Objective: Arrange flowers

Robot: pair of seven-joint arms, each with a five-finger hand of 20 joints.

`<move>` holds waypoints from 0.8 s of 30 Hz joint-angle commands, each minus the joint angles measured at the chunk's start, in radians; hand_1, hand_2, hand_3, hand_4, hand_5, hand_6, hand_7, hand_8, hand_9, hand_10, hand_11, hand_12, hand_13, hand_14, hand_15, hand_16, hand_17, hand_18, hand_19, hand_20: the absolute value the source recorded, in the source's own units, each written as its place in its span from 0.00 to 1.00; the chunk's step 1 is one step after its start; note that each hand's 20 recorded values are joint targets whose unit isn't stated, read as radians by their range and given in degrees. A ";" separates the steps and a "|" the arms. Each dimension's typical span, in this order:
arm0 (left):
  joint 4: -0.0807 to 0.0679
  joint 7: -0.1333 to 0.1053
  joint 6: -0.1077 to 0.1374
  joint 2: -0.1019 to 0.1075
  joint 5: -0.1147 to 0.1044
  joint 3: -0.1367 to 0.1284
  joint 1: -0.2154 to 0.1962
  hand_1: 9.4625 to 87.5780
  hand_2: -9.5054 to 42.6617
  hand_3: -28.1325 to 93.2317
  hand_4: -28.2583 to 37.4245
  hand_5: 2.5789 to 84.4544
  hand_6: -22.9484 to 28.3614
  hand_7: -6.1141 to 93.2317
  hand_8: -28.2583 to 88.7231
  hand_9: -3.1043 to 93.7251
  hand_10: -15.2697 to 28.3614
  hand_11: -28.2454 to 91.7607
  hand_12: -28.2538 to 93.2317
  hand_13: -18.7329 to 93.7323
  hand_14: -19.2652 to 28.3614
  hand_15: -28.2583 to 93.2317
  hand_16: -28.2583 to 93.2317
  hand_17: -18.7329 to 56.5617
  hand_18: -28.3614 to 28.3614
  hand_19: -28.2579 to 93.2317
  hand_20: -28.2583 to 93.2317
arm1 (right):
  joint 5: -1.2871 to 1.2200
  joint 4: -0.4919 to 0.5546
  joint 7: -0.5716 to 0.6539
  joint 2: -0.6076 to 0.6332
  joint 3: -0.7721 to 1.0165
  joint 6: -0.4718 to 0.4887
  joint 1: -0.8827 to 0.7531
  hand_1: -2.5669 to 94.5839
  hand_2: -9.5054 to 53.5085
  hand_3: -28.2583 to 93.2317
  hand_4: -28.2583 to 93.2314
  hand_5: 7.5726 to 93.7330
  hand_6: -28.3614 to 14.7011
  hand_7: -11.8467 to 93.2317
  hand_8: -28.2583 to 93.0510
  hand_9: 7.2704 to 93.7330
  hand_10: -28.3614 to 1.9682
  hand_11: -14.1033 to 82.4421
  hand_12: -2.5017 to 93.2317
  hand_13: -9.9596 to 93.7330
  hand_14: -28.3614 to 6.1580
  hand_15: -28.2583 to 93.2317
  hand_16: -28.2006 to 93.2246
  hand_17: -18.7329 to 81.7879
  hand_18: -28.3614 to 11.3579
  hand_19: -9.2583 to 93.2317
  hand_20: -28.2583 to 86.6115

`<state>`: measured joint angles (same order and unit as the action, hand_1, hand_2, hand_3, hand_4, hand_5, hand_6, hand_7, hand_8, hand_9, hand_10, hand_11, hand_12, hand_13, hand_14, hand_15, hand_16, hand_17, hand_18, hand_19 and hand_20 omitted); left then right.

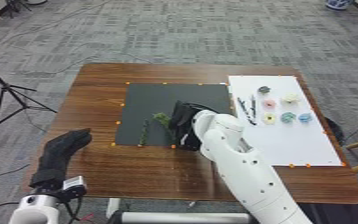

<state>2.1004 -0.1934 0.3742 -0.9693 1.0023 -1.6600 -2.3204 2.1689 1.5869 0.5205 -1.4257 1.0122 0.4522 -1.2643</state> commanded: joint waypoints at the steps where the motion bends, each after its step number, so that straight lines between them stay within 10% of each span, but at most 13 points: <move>1: 0.017 0.018 -0.024 -0.008 0.005 -0.019 -0.022 0.15 0.23 0.80 0.00 0.59 0.53 0.23 0.18 0.53 0.68 0.42 0.35 0.51 0.75 0.38 0.26 0.30 0.71 0.33 0.36 | -0.009 0.003 -0.004 0.000 0.018 0.019 0.021 0.47 0.00 0.73 0.21 0.88 0.64 0.39 0.44 1.00 0.58 0.57 0.30 1.00 0.73 0.75 0.47 0.88 0.38 1.00 0.73; 9: 0.016 0.039 -0.062 -0.014 0.022 -0.021 -0.018 0.15 0.23 0.80 0.00 0.58 0.53 0.22 0.18 0.53 0.67 0.41 0.35 0.50 0.75 0.38 0.26 0.29 0.71 0.33 0.36 | -0.018 0.021 -0.017 0.009 0.016 0.026 0.024 0.37 0.00 0.75 0.21 0.87 0.61 0.43 0.21 1.00 0.57 0.56 0.31 1.00 0.72 0.74 0.48 0.87 0.38 1.00 0.72; 24: 0.016 0.059 -0.086 -0.024 0.031 -0.022 -0.017 0.16 0.23 0.80 0.01 0.57 0.53 0.22 0.18 0.53 0.67 0.41 0.35 0.50 0.76 0.37 0.26 0.29 0.72 0.33 0.36 | -0.136 0.088 -0.084 0.091 0.057 -0.113 -0.023 0.31 0.12 0.76 0.20 0.84 0.58 0.37 0.20 0.99 0.52 0.43 0.30 1.00 0.70 0.67 0.54 0.83 0.32 1.00 0.73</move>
<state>2.1085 -0.1489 0.3065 -0.9802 1.0282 -1.6797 -2.3341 2.1124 1.6183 0.4916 -1.4001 1.0433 0.4723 -1.2530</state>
